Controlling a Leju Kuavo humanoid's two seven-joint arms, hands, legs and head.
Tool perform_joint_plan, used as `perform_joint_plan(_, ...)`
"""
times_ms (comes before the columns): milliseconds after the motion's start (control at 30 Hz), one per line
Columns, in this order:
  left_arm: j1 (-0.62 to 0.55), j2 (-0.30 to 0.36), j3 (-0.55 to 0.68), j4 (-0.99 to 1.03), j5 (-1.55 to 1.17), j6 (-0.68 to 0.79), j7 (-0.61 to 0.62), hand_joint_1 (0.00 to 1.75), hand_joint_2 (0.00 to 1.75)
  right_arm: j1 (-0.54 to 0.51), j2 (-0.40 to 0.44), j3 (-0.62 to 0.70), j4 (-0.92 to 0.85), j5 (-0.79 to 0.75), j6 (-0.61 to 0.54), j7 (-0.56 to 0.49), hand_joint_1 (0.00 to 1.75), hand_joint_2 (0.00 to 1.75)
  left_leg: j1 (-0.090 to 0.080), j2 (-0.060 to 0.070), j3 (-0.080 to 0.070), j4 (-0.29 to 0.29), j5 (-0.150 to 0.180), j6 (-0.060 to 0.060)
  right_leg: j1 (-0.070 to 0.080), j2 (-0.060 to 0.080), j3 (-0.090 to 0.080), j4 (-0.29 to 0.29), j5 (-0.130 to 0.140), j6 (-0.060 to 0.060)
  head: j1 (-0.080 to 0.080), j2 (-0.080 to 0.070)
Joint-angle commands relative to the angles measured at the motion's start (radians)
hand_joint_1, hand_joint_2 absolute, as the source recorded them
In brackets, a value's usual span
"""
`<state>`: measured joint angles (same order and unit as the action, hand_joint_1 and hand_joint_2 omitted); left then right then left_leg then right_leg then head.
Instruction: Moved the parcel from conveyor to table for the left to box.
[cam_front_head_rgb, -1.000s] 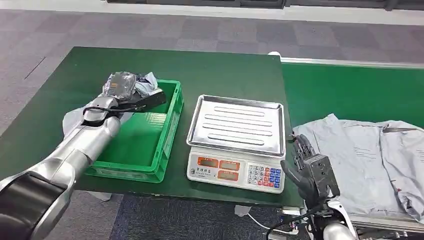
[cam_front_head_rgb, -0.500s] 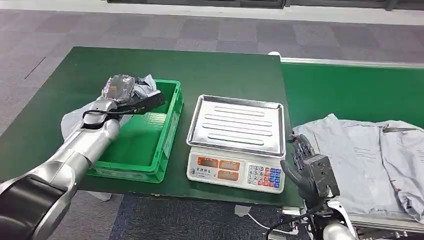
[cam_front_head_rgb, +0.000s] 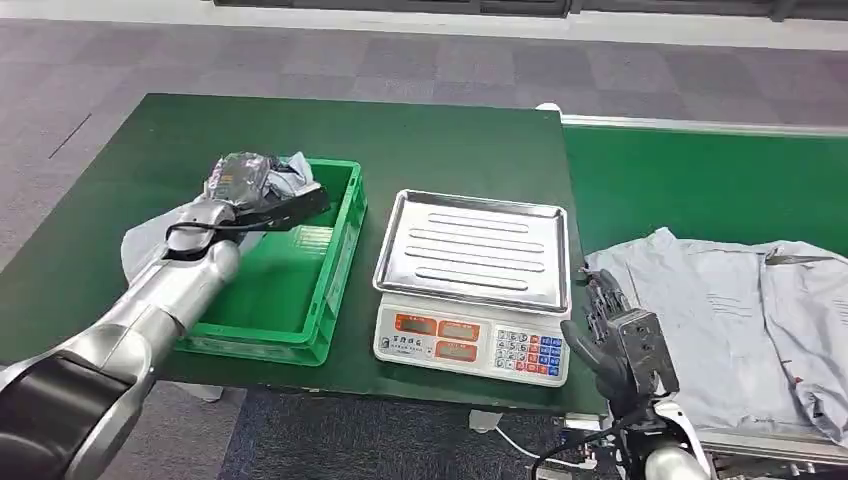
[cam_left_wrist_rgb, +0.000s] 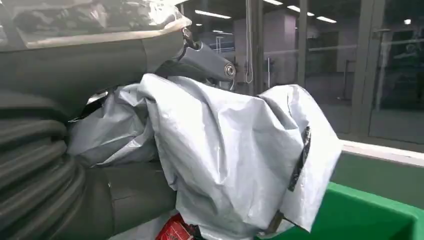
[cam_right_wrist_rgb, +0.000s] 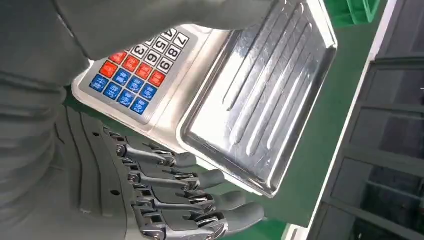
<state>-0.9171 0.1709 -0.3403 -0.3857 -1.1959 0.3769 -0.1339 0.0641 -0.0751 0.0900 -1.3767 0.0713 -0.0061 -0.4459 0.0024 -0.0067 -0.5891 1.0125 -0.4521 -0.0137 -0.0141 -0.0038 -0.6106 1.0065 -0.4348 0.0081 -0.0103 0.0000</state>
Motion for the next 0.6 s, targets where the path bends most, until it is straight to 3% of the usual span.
perform_joint_plan(33, -0.023, -0.032, 0.062, 0.054, -0.018, -0.014, -0.001, 1.75, 1.75, -0.022, 0.026, -0.048, 0.040, -0.001, 0.000, 0.001, 0.00, 1.75, 0.000, 0.000, 0.001, -0.001, 0.000, 0.000, 0.000, 0.000, 0.001, -0.001, 0.000, 0.000, 0.000, 0.000)
perform_joint_plan(133, -0.023, -0.031, 0.061, 0.054, -0.020, -0.014, -0.001, 1.75, 1.75, -0.023, 0.027, -0.047, 0.040, -0.001, 0.000, 0.001, 0.00, 1.75, 0.001, 0.000, 0.001, 0.000, 0.000, 0.000, 0.001, 0.000, 0.001, -0.001, 0.000, 0.000, 0.000, 0.000)
perform_joint_plan(167, -0.023, -0.033, 0.062, 0.057, -0.019, -0.019, -0.001, 1.38, 1.75, -0.024, 0.030, -0.045, 0.037, -0.001, 0.000, 0.001, 0.00, 1.75, 0.001, 0.001, 0.002, -0.001, 0.000, 0.000, 0.001, 0.000, 0.002, -0.002, 0.000, -0.001, 0.000, 0.000)
perform_joint_plan(200, -0.024, -0.034, 0.065, 0.061, -0.017, -0.026, 0.000, 0.19, 1.75, -0.022, 0.030, -0.045, 0.034, -0.001, -0.001, 0.001, 0.00, 1.75, 0.001, 0.000, 0.001, 0.000, 0.000, 0.000, 0.001, 0.000, 0.001, -0.001, 0.000, -0.001, 0.000, 0.000)
perform_joint_plan(233, -0.023, -0.034, 0.064, 0.061, -0.019, -0.028, -0.001, 0.02, 1.75, -0.021, 0.031, -0.046, 0.031, 0.000, -0.001, 0.001, 0.00, 1.75, 0.001, 0.001, 0.002, -0.002, 0.000, 0.000, 0.002, 0.000, 0.003, -0.003, 0.001, -0.001, 0.000, 0.000)
perform_joint_plan(600, -0.017, -0.046, 0.070, 0.063, -0.031, -0.036, -0.003, 0.00, 1.75, -0.024, 0.029, -0.051, 0.030, 0.004, -0.003, 0.003, 0.00, 1.75, 0.001, 0.000, 0.001, -0.001, 0.000, 0.000, 0.001, 0.000, 0.002, -0.002, 0.000, 0.000, 0.000, 0.000)
